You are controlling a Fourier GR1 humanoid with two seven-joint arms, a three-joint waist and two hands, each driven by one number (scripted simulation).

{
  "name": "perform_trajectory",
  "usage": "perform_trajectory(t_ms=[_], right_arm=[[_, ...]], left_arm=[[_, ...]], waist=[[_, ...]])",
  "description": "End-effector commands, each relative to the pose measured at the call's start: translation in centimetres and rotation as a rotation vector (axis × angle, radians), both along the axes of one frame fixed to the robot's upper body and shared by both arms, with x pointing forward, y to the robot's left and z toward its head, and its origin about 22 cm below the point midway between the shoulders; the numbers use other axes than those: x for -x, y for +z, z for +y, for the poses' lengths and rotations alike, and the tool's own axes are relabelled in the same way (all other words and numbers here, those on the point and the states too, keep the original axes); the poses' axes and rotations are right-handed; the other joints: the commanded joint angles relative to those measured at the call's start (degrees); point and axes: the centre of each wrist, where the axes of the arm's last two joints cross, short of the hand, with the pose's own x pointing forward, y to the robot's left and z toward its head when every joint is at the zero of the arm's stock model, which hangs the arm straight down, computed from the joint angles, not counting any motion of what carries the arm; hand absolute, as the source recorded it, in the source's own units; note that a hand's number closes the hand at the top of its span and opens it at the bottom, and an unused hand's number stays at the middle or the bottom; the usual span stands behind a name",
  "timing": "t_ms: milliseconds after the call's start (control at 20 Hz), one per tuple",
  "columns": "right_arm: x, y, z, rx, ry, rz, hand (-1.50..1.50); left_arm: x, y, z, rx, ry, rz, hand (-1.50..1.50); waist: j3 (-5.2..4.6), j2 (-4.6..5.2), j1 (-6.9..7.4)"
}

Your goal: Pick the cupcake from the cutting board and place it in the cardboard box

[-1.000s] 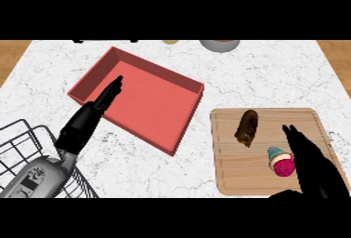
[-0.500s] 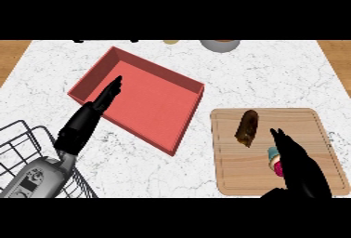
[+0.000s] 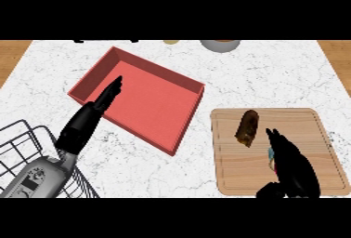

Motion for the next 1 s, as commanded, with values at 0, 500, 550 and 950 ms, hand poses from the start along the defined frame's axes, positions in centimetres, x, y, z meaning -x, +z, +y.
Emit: perform_trajectory(t_ms=[0, 500, 550, 950], right_arm=[[-0.3, -0.6, -1.5, 0.053, -0.012, 0.027, -1.5], [-1.0, -3.4, -3.4, 0.071, 0.023, 0.064, 1.5], [-0.5, -3.5, -1.9, 0.078, 0.042, 0.068, 1.5], [-0.5, -1.8, 9.3, 0.105, 0.116, -0.104, 1.5]], left_arm=[[1.1, -2.4, -1.7, 0.068, 0.033, 0.05, 0.0], [1.7, -1.6, -2.2, 0.092, 0.009, 0.044, 0.0], [1.0, -2.5, -1.7, 0.083, 0.027, 0.068, 0.0], [0.5, -0.6, -1.5, 0.088, -0.003, 0.056, 0.0]], waist=[[-1.02, 0.46, -0.21], [-1.0, 0.45, 0.11], [-1.02, 0.51, -0.18], [-1.12, 0.43, 0.88]])
